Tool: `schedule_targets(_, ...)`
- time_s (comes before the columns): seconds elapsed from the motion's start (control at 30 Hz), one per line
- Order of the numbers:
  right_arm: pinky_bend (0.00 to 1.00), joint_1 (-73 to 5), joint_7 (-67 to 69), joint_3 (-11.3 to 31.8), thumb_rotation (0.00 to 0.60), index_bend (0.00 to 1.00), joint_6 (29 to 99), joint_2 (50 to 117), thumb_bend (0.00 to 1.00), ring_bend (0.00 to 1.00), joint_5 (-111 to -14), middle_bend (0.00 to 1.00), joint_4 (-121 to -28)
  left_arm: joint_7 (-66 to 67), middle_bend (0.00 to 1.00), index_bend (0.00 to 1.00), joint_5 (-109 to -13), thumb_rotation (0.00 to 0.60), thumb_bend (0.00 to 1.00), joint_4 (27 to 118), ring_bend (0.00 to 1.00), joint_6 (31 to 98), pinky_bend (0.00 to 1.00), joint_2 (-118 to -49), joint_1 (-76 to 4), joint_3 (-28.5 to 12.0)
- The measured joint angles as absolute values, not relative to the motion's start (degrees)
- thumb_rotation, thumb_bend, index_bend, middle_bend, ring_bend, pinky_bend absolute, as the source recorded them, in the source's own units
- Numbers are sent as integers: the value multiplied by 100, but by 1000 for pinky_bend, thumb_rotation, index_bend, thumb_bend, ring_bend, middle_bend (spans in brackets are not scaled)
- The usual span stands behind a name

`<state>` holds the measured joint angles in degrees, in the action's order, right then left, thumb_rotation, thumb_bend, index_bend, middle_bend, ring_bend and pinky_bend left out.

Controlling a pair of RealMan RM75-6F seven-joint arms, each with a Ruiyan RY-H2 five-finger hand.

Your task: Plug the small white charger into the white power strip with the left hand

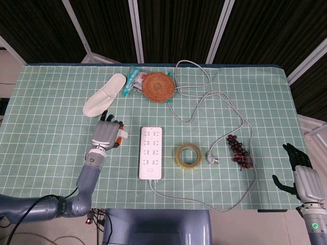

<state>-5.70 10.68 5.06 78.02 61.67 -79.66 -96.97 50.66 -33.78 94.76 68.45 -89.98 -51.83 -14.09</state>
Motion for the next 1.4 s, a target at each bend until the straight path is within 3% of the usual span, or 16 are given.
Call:
schedule_targets(0.63,0,-599,1247,502,600,0,7651,6089,394,0,-7897,0,-9751,7574,761,728,-880,600,739,9469,201,7527,0,-9434,-6953,-2354)
schedule_targets(0.9,0,-602,1327,505,600,0,7627,6066,395,0,-7890,0,-9764,8126,787,748,-346,600,745,9189,225,7778,0,-9862,-7463,-2375)
schedule_targets(1.4,0,-615,1460,503,600,0,7564,6025,395,0,-7878,0,-9788,8440,810,755,-239,600,744,8655,255,8084,0,-10438,-7799,-2277)
